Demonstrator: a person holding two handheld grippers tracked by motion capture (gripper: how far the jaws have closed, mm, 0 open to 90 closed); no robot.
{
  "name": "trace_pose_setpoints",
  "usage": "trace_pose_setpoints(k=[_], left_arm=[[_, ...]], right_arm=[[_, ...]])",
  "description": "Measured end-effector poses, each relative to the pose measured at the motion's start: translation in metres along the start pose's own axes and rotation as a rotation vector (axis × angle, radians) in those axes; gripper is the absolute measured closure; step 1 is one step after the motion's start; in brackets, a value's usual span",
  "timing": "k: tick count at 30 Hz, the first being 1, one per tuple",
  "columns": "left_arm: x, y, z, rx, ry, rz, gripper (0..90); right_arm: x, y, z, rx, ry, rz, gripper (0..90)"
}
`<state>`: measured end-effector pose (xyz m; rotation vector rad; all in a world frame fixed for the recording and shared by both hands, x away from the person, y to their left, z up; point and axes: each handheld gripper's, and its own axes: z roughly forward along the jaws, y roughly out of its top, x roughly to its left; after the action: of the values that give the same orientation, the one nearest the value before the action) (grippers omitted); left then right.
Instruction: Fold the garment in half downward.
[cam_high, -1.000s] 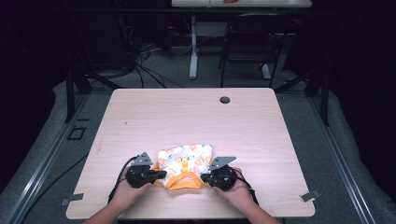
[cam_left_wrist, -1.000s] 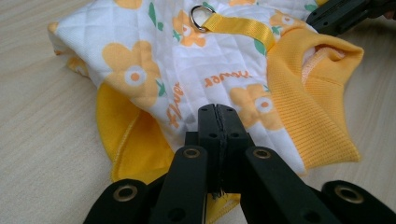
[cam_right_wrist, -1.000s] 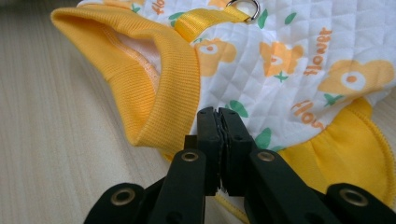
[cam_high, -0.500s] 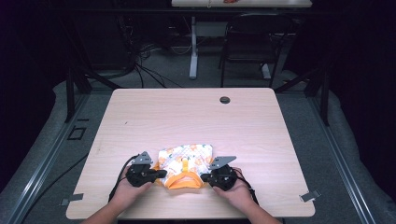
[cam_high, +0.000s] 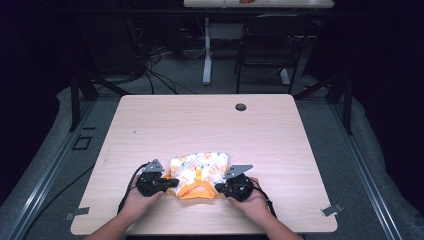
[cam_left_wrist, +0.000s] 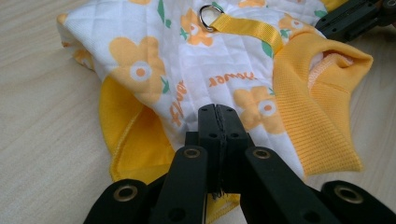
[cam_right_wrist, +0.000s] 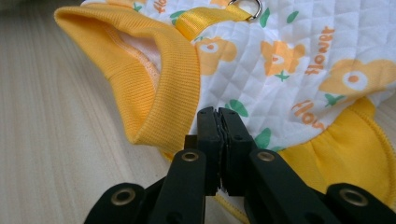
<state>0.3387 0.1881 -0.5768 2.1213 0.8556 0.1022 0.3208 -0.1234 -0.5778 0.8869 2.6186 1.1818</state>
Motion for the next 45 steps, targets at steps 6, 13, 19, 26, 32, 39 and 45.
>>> trace_pose_setpoints(k=[6,13,19,26,32,39,45], left_arm=[[0.007,0.002,0.003,-0.022,0.004,-0.025,89.9],[0.013,0.009,0.008,-0.024,0.030,-0.034,90.0],[0.019,0.013,0.012,-0.038,0.042,-0.052,90.0],[0.026,0.014,0.015,-0.068,0.036,-0.090,90.0],[0.028,0.022,0.019,-0.050,0.065,-0.075,90.0],[0.033,0.024,0.021,-0.067,0.076,-0.101,90.0],[0.029,0.026,0.015,-0.074,0.084,-0.101,89.8]], right_arm=[[-0.005,0.002,0.002,-0.004,-0.001,0.014,87.6],[-0.010,0.004,0.005,-0.021,-0.011,0.038,87.6],[-0.017,0.010,0.007,-0.007,-0.037,0.037,87.3],[-0.024,0.012,0.010,-0.025,-0.048,0.065,87.2],[-0.028,0.015,0.012,-0.025,-0.066,0.067,87.0],[-0.035,0.020,0.015,-0.024,-0.086,0.084,86.5],[-0.032,0.023,0.011,-0.045,-0.097,0.076,85.2]])
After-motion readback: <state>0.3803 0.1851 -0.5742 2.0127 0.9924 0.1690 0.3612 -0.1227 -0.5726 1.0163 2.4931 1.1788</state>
